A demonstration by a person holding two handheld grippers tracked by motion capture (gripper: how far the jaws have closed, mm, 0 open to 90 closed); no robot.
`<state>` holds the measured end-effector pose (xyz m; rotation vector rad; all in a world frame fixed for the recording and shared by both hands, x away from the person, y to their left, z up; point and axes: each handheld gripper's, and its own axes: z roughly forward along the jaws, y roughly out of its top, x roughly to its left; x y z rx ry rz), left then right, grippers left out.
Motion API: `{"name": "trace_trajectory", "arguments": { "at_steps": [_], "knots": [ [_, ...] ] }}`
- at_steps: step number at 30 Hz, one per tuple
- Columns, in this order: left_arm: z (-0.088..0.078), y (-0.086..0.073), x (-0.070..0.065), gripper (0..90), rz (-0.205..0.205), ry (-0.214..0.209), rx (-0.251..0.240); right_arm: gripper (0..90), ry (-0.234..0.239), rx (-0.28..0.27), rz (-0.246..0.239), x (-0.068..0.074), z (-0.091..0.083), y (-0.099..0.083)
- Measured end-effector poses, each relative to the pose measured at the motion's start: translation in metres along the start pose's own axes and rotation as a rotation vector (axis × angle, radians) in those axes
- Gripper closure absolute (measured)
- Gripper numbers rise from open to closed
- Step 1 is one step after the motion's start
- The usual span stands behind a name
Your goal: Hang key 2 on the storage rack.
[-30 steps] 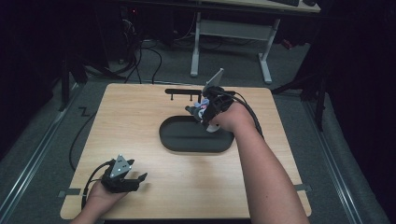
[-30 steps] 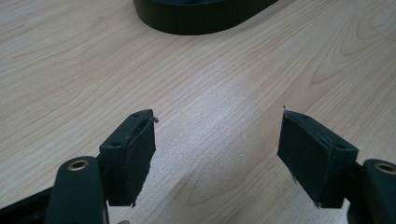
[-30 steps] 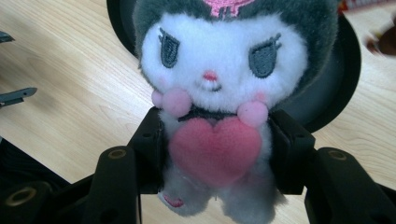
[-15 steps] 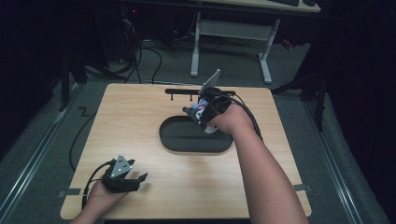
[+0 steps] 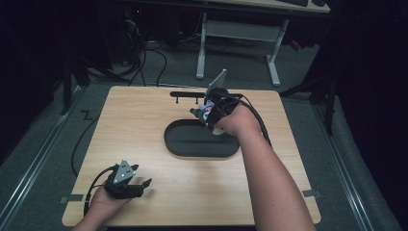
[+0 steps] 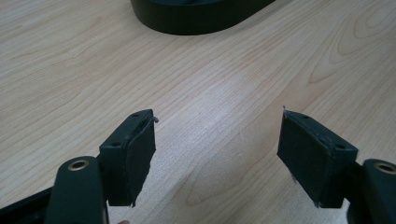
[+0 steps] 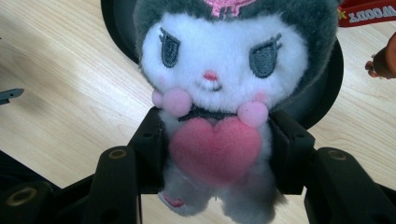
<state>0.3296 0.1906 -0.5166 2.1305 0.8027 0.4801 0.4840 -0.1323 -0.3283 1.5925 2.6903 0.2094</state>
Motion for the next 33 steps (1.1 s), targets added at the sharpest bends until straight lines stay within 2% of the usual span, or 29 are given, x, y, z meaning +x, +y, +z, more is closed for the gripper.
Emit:
{"name": "trace_trajectory", "arguments": {
  "at_steps": [1,6,17,22,24,27,30,33],
  "knots": [
    [0.000,0.000,0.000,28.0,0.001,0.000,-0.001,47.6,-0.003,-0.002,-0.011,0.000,-0.001,0.000],
    [0.000,0.000,0.000,28.0,0.002,-0.003,0.005,47.6,-0.012,-0.006,-0.004,-0.002,-0.001,0.001],
    [0.001,-0.001,0.001,28.0,0.001,-0.004,0.006,47.6,0.004,0.002,0.010,-0.011,0.018,0.008],
    [0.000,-0.001,0.000,28.0,0.007,-0.009,0.011,46.8,0.022,-0.001,0.019,-0.014,0.032,0.004],
    [0.001,-0.001,0.000,28.0,0.007,-0.009,0.009,45.9,0.046,-0.013,0.048,-0.016,0.038,0.002],
    [0.002,-0.001,-0.001,28.0,0.010,-0.010,0.014,42.9,0.073,-0.048,0.061,-0.019,0.044,-0.001],
    [0.002,-0.001,-0.001,28.0,0.013,-0.011,0.020,34.5,0.083,-0.061,0.081,-0.019,0.048,-0.002],
    [0.002,-0.001,-0.001,28.0,0.013,-0.011,0.021,32.0,0.091,-0.077,0.092,-0.020,0.048,-0.005]
  ]
}}
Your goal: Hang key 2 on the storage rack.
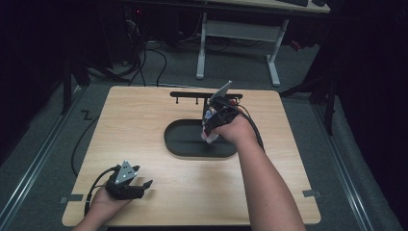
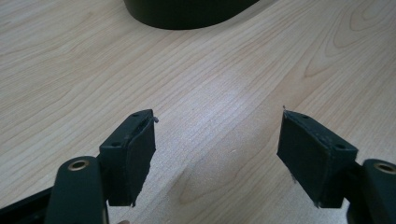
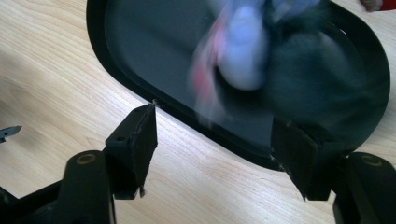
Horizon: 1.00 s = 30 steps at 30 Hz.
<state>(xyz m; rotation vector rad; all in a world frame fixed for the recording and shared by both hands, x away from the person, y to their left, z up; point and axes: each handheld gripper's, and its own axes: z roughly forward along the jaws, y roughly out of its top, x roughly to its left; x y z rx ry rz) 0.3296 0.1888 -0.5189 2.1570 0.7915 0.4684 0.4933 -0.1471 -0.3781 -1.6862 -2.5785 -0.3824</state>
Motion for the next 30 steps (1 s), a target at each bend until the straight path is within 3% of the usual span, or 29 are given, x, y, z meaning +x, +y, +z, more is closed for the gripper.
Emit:
{"name": "trace_trajectory", "arguments": {
  "at_steps": [6,13,19,26,30],
  "knots": [
    [0.001,0.000,0.001,27.9,-0.002,-0.005,0.000,35.4,-0.021,-0.074,-0.024,-0.001,-0.007,-0.017],
    [0.005,0.000,-0.001,27.6,0.003,-0.008,0.006,37.8,-0.056,-0.164,-0.078,-0.003,-0.002,-0.061],
    [0.007,-0.001,-0.004,27.7,-0.003,-0.018,0.018,38.2,-0.073,-0.234,-0.106,-0.012,0.028,-0.102],
    [0.009,0.000,-0.005,30.4,0.002,-0.029,0.016,36.0,-0.126,-0.423,-0.169,-0.012,0.070,-0.154],
    [0.012,0.000,-0.007,33.2,0.007,-0.044,0.014,32.7,-0.102,-0.494,-0.138,-0.019,0.094,-0.183]
  ]
}}
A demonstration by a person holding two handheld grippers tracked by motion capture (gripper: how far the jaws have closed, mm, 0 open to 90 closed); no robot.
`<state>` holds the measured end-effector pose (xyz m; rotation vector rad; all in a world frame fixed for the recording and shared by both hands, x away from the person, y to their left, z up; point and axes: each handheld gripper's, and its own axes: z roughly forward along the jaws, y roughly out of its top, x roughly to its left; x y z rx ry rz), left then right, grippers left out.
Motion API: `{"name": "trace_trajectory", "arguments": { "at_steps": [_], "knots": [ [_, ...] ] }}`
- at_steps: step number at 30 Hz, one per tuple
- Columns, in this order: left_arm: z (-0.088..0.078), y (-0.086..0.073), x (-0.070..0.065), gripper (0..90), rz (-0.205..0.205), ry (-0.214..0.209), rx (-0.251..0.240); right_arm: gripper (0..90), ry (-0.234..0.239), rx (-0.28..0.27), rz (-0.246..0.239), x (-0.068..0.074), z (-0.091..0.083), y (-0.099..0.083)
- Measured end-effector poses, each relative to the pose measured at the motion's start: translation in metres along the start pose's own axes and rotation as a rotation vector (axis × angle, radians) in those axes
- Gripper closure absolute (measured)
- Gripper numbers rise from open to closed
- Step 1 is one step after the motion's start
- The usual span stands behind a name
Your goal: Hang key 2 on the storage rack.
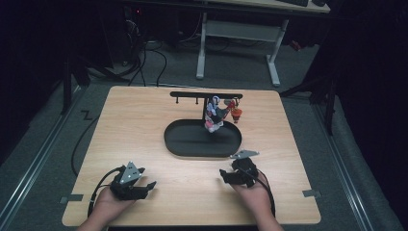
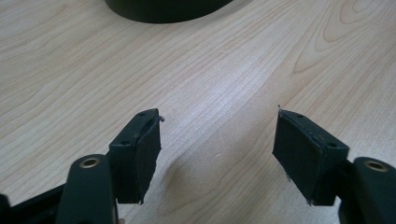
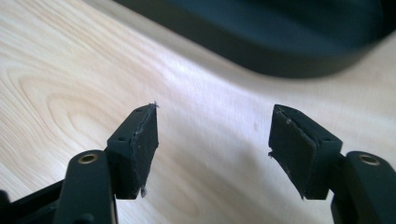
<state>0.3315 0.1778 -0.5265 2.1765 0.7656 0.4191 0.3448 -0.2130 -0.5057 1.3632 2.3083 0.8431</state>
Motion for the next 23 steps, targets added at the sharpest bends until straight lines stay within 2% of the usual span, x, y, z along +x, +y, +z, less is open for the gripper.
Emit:
{"name": "trace_trajectory", "arguments": {
  "at_steps": [2,4,6,8,9,11,14,20,23],
  "knots": [
    [0.000,0.000,0.000,33.3,-0.002,-0.003,-0.003,31.4,-0.007,-0.058,0.025,-0.002,-0.001,-0.019],
    [0.000,0.000,0.000,33.3,-0.007,0.000,-0.011,33.2,-0.026,-0.167,0.044,-0.001,-0.009,-0.041],
    [0.001,0.000,-0.001,32.3,-0.010,0.012,-0.022,29.2,0.026,-0.232,0.065,-0.002,-0.020,-0.045],
    [0.002,0.001,-0.002,30.6,0.000,0.028,-0.019,28.9,-0.010,-0.283,0.026,-0.002,-0.028,-0.046],
    [0.003,0.001,-0.003,30.4,0.002,0.034,-0.016,27.7,-0.022,-0.285,0.012,-0.001,-0.027,-0.047],
    [0.004,0.001,-0.004,30.0,-0.005,0.034,-0.011,26.4,-0.009,-0.260,0.008,0.000,-0.022,-0.046],
    [0.006,0.001,-0.007,29.8,-0.019,0.017,-0.012,26.4,-0.016,-0.245,-0.015,0.004,-0.017,-0.045],
    [0.003,0.000,-0.010,29.4,0.014,0.005,-0.014,26.4,-0.007,-0.241,-0.031,0.011,-0.014,-0.042],
    [-0.003,-0.003,-0.008,28.5,0.013,-0.003,-0.020,24.1,-0.031,-0.236,-0.036,0.012,-0.009,-0.039]
  ]
}}
